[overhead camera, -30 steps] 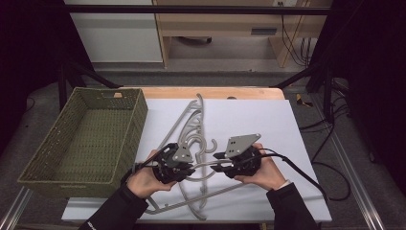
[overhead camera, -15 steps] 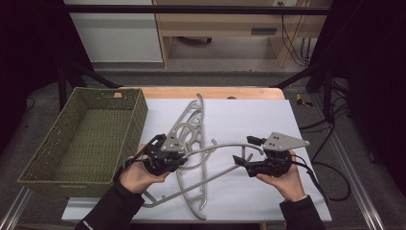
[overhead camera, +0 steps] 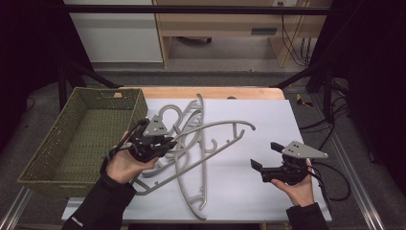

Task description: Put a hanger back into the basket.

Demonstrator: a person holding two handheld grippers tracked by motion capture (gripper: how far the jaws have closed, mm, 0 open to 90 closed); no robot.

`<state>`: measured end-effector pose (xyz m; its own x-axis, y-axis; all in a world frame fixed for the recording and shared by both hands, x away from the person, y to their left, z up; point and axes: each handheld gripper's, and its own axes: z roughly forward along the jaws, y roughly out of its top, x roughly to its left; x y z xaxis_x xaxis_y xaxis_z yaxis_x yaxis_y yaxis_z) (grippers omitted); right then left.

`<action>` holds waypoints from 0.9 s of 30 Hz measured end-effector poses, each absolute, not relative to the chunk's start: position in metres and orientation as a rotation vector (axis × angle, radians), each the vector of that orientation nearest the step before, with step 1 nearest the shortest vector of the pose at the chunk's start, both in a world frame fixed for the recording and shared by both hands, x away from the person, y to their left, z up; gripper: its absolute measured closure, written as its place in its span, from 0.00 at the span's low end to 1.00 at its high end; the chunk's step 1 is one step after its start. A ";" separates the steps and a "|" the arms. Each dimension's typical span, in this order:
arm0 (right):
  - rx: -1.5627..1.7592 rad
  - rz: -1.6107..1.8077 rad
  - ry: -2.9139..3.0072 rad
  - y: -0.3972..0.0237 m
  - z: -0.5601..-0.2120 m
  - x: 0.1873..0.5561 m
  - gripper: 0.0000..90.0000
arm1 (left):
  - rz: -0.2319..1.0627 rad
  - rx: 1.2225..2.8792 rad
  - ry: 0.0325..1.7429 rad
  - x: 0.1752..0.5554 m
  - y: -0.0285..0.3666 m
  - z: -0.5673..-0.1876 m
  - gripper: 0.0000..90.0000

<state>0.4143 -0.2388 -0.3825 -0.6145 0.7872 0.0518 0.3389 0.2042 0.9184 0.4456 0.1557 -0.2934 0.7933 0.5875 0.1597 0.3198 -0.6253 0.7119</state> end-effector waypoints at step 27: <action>1.106 1.369 2.038 -0.245 -0.393 0.413 0.06 | 0.587 2.181 0.813 0.480 0.236 -0.241 0.92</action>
